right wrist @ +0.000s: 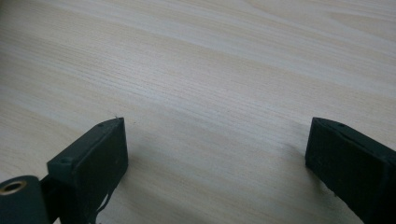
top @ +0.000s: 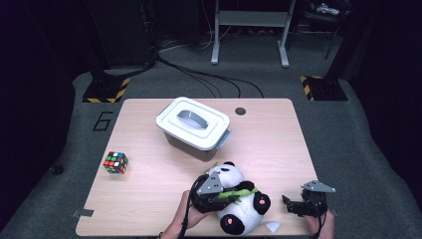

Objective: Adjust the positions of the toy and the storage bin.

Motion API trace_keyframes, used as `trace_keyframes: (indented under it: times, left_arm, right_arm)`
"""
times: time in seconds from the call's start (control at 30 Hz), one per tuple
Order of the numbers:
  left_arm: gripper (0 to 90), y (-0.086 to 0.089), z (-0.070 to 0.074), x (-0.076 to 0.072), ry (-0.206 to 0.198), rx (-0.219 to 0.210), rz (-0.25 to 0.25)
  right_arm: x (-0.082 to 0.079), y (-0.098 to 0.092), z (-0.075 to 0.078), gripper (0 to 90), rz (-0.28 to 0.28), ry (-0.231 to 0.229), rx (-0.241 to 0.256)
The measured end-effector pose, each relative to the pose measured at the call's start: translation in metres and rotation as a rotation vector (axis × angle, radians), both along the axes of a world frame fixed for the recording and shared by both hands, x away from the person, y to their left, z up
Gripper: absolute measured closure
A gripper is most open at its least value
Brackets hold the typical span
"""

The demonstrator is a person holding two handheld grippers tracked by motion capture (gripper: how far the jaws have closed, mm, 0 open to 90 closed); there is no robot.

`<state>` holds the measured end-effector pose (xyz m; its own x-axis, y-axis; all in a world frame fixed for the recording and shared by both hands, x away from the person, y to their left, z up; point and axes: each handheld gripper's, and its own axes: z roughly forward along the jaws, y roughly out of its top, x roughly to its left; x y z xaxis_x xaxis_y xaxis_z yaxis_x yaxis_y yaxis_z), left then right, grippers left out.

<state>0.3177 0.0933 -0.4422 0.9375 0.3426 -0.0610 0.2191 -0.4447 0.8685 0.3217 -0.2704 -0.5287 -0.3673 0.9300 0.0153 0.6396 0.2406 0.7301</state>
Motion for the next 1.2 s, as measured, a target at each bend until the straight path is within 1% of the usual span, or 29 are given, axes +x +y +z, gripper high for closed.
trace_keyframes:
  times: [0.03,0.1,0.37,0.4,0.6,0.77,0.8,0.83,0.87,0.93,1.1,1.13,1.2]
  left_arm:
    - [74.8,0.002,0.0,-0.001,0.002,-0.002,0.001]
    - [74.7,0.006,0.001,-0.003,-0.006,0.004,0.004]
    - [74.8,0.026,0.002,-0.008,-0.017,0.01,0.042]
    - [74.8,0.028,0.002,-0.009,-0.018,0.006,0.053]
    - [74.7,0.044,0.004,-0.009,-0.023,0.018,0.085]
    - [74.7,0.055,0.003,-0.01,-0.019,0.013,0.112]
    - [74.8,0.057,0.003,-0.011,-0.027,0.017,0.123]
    - [74.8,0.059,0.003,-0.011,-0.023,0.017,0.124]
    - [74.8,0.062,0.003,-0.011,-0.029,0.019,0.134]
    - [74.8,0.067,0.003,-0.01,-0.028,0.02,0.145]
    - [74.7,0.084,0.003,-0.006,-0.035,0.023,0.19]
    - [74.7,0.087,0.003,-0.006,-0.029,0.019,0.199]
    - [74.7,0.095,0.004,-0.004,-0.034,0.025,0.217]
  right_arm:
    - [0.0,0.0,0.0,5.2,0.002,-0.001,-0.002]
    - [0.0,0.0,0.0,5.3,0.002,-0.001,-0.002]
    - [0.0,0.0,0.0,5.2,0.001,-0.002,-0.003]
    - [0.0,0.0,0.0,5.3,0.001,-0.002,-0.003]
    - [0.0,0.0,0.0,5.3,0.001,-0.002,-0.003]
    - [0.0,0.0,0.0,5.3,0.002,0.0,-0.003]
    - [0.0,0.0,0.0,5.3,0.002,-0.001,-0.004]
    - [0.0,0.0,0.0,5.3,0.005,-0.003,-0.006]
    - [0.0,0.0,0.0,5.3,0.004,-0.003,-0.006]
    - [0.0,0.0,0.0,5.3,0.001,0.0,-0.003]
    - [0.0,0.0,0.0,5.3,0.001,-0.001,-0.006]
    - [0.0,0.0,0.0,5.3,0.001,-0.001,-0.006]
    - [0.0,0.0,0.0,5.3,0.001,-0.001,-0.007]
